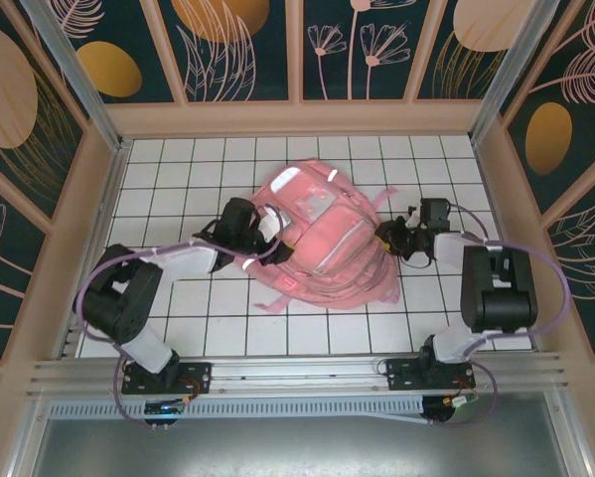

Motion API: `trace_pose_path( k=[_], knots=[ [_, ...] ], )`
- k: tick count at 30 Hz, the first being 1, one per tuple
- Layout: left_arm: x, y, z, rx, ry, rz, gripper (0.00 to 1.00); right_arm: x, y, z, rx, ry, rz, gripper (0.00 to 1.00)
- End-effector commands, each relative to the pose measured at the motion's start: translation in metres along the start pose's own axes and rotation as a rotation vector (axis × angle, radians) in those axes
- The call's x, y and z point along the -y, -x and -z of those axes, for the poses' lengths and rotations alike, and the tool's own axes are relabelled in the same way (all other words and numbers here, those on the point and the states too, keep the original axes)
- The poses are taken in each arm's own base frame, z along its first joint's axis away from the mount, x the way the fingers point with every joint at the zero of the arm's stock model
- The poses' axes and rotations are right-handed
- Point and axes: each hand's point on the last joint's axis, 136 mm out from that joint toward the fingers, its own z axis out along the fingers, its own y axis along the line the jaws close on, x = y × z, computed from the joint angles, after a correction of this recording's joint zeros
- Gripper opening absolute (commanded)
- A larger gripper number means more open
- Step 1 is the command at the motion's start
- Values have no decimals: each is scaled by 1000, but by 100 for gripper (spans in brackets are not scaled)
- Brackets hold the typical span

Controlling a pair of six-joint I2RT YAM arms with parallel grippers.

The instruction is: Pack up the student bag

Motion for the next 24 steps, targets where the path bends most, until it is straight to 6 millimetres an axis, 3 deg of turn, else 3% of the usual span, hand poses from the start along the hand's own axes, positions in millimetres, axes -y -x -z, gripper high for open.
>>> trace_pose_path(
  k=[1, 4, 6, 11, 15, 18, 24],
  knots=[
    [40, -2, 16, -35, -108, -89, 53, -43, 22, -27, -13, 136, 93, 27],
    [41, 21, 32, -15, -93, -277, 54, -57, 36, -43, -39, 155, 110, 29],
    [37, 27, 38, -25, -67, -398, 57, -64, 44, -42, -35, 158, 120, 35],
    [28, -7, 28, -149, -61, -677, 61, -68, 46, -17, -5, 88, 184, 45],
    [17, 0, 9, -166, -29, -720, 61, -54, 22, 7, -6, 22, 208, 48],
    [24, 4, -6, -174, -46, -761, 60, -43, -2, 25, -5, -4, 202, 49],
    [41, -5, -25, -196, -113, -785, 55, -33, -59, 53, 0, -31, 183, 50]
  ],
)
